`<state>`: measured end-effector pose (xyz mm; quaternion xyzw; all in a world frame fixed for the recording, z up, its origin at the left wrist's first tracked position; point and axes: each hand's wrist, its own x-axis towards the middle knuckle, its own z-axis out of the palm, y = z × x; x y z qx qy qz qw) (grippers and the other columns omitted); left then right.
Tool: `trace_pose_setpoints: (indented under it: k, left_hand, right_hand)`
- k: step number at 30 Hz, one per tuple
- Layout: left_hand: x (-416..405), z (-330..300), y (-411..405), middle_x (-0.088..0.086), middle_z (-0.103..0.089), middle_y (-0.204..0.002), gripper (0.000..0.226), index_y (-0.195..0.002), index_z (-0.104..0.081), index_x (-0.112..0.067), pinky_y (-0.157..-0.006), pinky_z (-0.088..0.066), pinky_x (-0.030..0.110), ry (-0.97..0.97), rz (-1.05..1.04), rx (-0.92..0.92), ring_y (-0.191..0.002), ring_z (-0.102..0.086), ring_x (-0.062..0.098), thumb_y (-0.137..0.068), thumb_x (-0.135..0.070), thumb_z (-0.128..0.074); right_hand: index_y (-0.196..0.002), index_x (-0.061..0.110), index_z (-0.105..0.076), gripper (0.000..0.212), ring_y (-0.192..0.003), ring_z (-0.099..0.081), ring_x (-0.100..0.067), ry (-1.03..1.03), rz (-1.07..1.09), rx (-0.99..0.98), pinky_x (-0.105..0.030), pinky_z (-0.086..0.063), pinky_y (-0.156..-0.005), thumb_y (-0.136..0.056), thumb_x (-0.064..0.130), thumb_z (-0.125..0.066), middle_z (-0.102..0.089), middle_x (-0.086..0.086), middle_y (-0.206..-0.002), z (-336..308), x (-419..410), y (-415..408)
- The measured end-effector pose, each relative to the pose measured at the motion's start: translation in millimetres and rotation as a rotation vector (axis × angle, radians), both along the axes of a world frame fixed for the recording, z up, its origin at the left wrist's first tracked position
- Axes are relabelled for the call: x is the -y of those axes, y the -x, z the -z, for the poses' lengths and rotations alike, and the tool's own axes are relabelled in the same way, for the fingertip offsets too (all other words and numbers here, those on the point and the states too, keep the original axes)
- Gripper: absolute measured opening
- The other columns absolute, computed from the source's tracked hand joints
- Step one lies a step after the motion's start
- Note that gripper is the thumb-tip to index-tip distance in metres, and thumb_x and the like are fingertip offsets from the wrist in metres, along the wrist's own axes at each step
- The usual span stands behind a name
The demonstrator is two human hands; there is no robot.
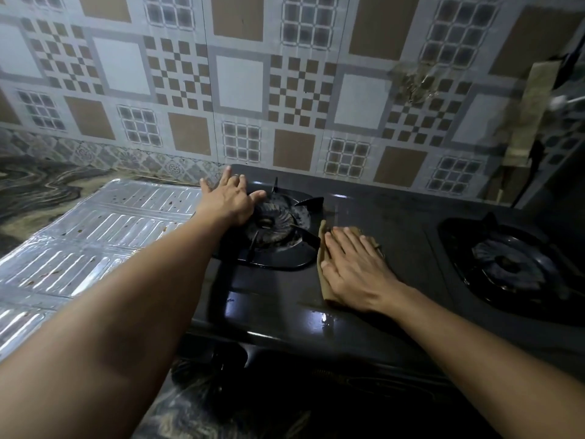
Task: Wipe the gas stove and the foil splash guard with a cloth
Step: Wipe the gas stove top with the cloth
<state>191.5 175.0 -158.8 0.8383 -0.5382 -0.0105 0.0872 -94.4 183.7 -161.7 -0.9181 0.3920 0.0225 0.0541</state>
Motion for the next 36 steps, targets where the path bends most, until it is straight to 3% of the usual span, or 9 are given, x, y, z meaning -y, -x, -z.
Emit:
trace_pose_setpoints:
  k: [6, 11, 13, 16, 22, 25, 29, 33, 36]
  left_hand:
    - [-7, 1, 0, 0.008, -0.022, -0.159, 0.077, -0.145, -0.036, -0.008, -0.115, -0.011, 0.063, 0.158, 0.027, -0.073, -0.15, -0.007, 0.023, -0.094, -0.064, -0.022]
    - [-30, -15, 3, 0.012, -0.057, -0.131, 0.046, -0.114, -0.068, -0.009, -0.107, -0.034, 0.044, 0.419, 0.045, -0.005, -0.125, -0.048, 0.03, -0.095, -0.046, -0.047]
    - [-44, -26, 0, 0.013, -0.065, -0.113, 0.034, -0.103, -0.074, -0.013, -0.095, -0.045, 0.04, 0.36, 0.036, 0.019, -0.11, -0.057, 0.031, -0.09, -0.04, -0.058]
    - [-67, -39, -8, 0.019, -0.07, -0.099, 0.026, -0.093, -0.075, -0.011, -0.08, -0.05, 0.036, 0.26, 0.009, -0.063, -0.097, -0.064, 0.035, -0.085, -0.033, -0.063]
    - [-101, -38, -14, 0.023, -0.068, -0.108, 0.033, -0.102, -0.069, -0.004, -0.083, -0.047, 0.036, 0.211, -0.067, -0.233, -0.101, -0.062, 0.037, -0.094, -0.031, -0.052]
    - [-128, -33, -18, 0.029, -0.062, -0.116, 0.046, -0.112, -0.061, 0.008, -0.086, -0.044, 0.038, 0.144, -0.203, -0.533, -0.105, -0.059, 0.04, -0.1, -0.029, -0.037]
    - [-173, -20, -36, 0.024, -0.057, -0.114, 0.067, -0.127, -0.046, 0.004, -0.091, -0.042, 0.054, -0.001, -0.442, -1.273, -0.108, -0.055, 0.039, -0.096, -0.05, -0.02]
    - [-205, 4, -47, 0.024, -0.05, -0.137, 0.069, -0.14, -0.034, 0.006, -0.08, -0.045, 0.05, 0.124, -0.457, -1.684, -0.107, -0.058, 0.033, -0.097, -0.046, -0.021]
    - [-224, 23, -45, 0.018, -0.061, -0.096, 0.041, -0.121, -0.048, 0.0, -0.072, -0.048, 0.041, 0.228, -0.402, -1.809, -0.079, -0.06, 0.027, -0.089, -0.022, -0.035]
  right_hand:
    - [-0.155, 0.017, -0.004, 0.09, -0.15, 0.007, -0.014, 0.023, -0.065, 0.026, -0.034, 0.01, -0.12, -0.076, 0.057, 0.007, 0.001, -0.002, -0.164, 2, -53, 14]
    - [-0.156, 0.021, -0.005, 0.079, -0.149, 0.011, -0.01, 0.09, -0.22, 0.037, -0.034, 0.009, -0.119, -0.09, 0.063, 0.001, 0.002, 0.002, -0.164, 9, -88, 27]
    - [-0.156, 0.018, -0.014, 0.082, -0.15, 0.003, -0.014, 0.139, -0.235, 0.057, -0.036, 0.005, -0.118, -0.091, 0.067, 0.001, -0.008, -0.001, -0.163, 12, -94, 28]
    - [-0.156, 0.019, -0.006, 0.082, -0.149, 0.01, -0.014, 0.143, -0.283, 0.021, -0.035, 0.008, -0.118, -0.09, 0.066, 0.002, -0.001, -0.001, -0.164, 11, -93, 21]
    - [-0.155, 0.013, -0.014, 0.078, -0.15, -0.007, -0.024, 0.172, -0.488, 0.007, -0.04, 0.001, -0.121, -0.094, 0.061, -0.019, -0.014, -0.011, -0.162, 9, -102, -38]
    - [-0.155, 0.012, -0.015, 0.082, -0.15, -0.008, -0.024, 0.172, -0.525, 0.016, -0.036, 0.002, -0.12, -0.089, 0.061, -0.012, -0.014, -0.013, -0.161, 7, -109, -75]
    - [-0.156, 0.014, -0.006, 0.076, -0.15, 0.0, -0.02, 0.139, -0.536, 0.016, -0.036, 0.002, -0.122, -0.095, 0.059, -0.018, -0.006, -0.009, -0.163, 7, -114, -113]
    - [-0.156, 0.014, -0.004, 0.072, -0.15, 0.001, -0.02, 0.113, -0.524, 0.0, -0.036, 0.003, -0.122, -0.1, 0.054, -0.026, -0.004, -0.008, -0.163, 4, -115, -131]
    - [-0.156, 0.014, -0.003, 0.074, -0.15, 0.002, -0.019, 0.105, -0.541, -0.01, -0.036, 0.002, -0.122, -0.098, 0.058, -0.018, -0.002, -0.007, -0.164, 6, -117, -128]
